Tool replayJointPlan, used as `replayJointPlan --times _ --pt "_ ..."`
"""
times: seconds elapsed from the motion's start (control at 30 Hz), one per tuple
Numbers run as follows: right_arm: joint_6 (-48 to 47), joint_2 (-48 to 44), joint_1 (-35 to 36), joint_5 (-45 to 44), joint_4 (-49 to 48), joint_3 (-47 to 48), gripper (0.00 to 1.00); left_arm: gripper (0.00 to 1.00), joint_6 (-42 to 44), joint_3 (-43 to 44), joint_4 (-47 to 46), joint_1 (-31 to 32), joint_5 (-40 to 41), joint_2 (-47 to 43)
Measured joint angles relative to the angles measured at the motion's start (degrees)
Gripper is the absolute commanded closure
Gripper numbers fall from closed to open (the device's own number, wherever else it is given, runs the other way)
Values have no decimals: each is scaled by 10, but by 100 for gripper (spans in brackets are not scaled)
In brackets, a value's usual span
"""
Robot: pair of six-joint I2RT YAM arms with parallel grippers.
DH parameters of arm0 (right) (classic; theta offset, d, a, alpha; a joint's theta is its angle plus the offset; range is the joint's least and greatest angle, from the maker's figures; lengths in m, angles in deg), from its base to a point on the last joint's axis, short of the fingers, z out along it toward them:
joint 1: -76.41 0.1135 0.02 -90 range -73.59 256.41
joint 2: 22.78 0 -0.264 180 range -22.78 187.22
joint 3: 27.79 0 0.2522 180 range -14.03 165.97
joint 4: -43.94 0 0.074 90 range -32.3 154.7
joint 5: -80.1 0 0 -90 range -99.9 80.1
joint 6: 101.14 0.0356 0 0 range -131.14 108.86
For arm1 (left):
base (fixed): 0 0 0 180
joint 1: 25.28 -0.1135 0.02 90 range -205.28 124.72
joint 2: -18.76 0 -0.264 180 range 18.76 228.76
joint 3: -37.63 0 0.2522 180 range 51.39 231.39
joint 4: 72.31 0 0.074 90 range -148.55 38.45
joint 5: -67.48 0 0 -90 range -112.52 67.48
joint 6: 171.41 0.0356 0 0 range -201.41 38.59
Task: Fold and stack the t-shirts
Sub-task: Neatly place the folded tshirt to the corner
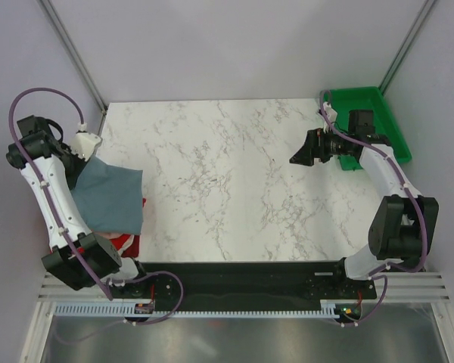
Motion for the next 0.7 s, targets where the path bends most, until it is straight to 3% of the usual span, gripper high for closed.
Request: replayJointPlan --times 0.5,0.6,0.7 --pt "14 7 0 -1 -21 -2 2 97 -1 -28 -70 -1 78 116" --pt "17 5 0 -3 -30 -10 2 91 -2 -29 -94 -1 97 137" --pt "22 1 0 -3 -31 -15 2 74 -5 -30 -111 -1 115 156"
